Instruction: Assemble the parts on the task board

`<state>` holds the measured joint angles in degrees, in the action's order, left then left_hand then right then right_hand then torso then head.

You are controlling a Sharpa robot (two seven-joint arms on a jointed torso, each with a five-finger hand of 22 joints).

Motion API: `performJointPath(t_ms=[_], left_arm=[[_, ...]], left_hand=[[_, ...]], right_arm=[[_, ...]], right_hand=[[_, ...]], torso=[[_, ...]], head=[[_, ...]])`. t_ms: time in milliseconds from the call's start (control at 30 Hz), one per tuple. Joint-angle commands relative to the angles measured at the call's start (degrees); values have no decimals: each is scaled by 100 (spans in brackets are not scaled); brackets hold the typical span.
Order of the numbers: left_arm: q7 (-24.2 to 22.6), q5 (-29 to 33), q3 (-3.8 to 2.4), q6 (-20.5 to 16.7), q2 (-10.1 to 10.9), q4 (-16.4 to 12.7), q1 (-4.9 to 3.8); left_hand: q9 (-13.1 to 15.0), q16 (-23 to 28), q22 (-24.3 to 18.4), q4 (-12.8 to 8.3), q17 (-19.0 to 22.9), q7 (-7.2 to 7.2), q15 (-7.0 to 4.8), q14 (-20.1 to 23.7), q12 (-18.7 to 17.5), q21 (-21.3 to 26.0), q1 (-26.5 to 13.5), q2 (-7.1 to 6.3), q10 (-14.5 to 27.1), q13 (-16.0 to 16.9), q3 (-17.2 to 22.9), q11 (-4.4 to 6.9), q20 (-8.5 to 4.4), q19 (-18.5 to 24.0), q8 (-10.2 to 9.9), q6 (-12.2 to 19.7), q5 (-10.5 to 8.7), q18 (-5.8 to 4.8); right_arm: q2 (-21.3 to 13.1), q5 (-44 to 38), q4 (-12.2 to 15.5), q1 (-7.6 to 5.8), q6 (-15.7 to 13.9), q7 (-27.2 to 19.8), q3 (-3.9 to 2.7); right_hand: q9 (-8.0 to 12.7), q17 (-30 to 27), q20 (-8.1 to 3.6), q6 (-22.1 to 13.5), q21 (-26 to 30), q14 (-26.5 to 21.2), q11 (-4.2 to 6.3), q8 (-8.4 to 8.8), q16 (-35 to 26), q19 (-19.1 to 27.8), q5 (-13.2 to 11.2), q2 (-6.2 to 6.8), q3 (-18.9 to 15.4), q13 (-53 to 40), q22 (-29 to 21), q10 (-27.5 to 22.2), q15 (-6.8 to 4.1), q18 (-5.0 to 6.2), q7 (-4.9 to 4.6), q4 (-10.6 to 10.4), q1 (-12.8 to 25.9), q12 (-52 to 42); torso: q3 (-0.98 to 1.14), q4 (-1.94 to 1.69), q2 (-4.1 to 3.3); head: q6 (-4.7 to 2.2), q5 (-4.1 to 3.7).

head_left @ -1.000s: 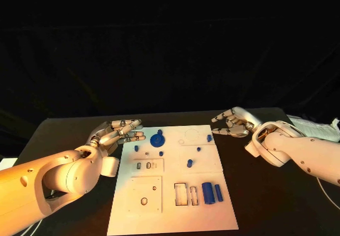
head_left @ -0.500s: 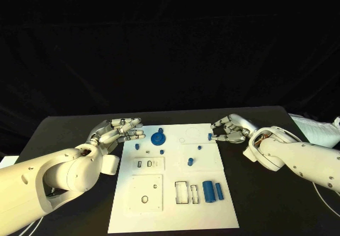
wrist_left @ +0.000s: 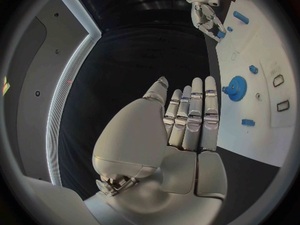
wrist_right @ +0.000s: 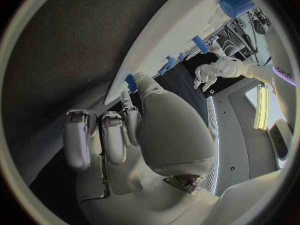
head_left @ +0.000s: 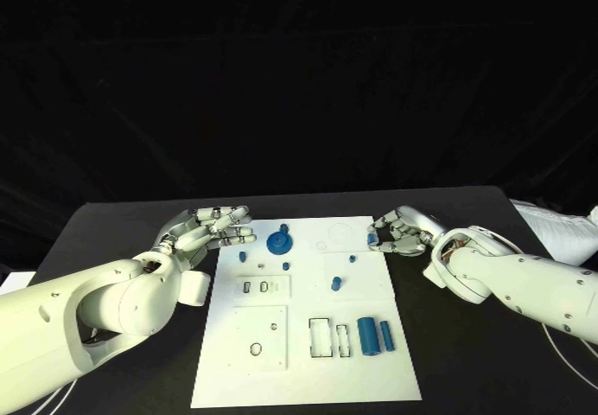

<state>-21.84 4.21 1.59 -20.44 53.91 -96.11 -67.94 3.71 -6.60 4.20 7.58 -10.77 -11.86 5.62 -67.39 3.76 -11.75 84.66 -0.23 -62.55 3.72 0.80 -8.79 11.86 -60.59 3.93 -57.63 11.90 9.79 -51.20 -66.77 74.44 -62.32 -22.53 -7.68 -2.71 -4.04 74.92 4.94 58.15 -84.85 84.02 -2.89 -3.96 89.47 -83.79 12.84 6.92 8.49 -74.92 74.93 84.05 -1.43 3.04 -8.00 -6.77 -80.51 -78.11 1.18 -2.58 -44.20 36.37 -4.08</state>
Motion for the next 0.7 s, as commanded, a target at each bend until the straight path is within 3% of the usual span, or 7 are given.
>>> performJointPath(t_ms=[33, 400, 700], left_arm=[[-43, -19, -4, 105, -3, -8, -6], [-32, -19, -4, 100, 1, -12, -6], [-20, -19, -4, 100, 6, -12, -6]], left_hand=[[-6, 29, -9, 6, -5, -19, 24, -18, -21, 19, 62, -8, 36, -8, 32, -13, 6, -31, -32, 35, -18, 66], [-6, 29, -9, 6, -5, -19, 24, -18, -21, 19, 62, -8, 36, -8, 32, -13, 6, -31, -32, 35, -18, 66], [-6, 29, -9, 6, -5, -19, 24, -18, -21, 19, 62, -8, 36, -8, 32, -13, 6, -31, -32, 35, -18, 66]], right_arm=[[30, -122, -24, 10, 100, 88, -1], [107, -121, -83, 14, 122, 101, -1], [138, -120, -85, 16, 130, 92, -1]], right_hand=[[-9, 1489, -6, 57, -21, 593, 0, -33, 38, -80, -27, -59, 6, -895, 412, 189, 22, -65, 0, 53, 8, -26], [-42, 1508, -66, 459, -61, 598, 95, -133, 53, -127, -346, -292, 229, -956, 498, 235, -53, -83, 114, 175, -51, -140], [-44, 1508, -90, 547, -83, 598, 122, -142, 53, -151, -402, -319, 282, -985, 547, 257, -78, -93, 145, 212, -40, -194]], torso=[[3, 4, -2], [3, -3, -4], [1, -8, -5]], head=[[1, 6], [10, 1], [15, -6]])
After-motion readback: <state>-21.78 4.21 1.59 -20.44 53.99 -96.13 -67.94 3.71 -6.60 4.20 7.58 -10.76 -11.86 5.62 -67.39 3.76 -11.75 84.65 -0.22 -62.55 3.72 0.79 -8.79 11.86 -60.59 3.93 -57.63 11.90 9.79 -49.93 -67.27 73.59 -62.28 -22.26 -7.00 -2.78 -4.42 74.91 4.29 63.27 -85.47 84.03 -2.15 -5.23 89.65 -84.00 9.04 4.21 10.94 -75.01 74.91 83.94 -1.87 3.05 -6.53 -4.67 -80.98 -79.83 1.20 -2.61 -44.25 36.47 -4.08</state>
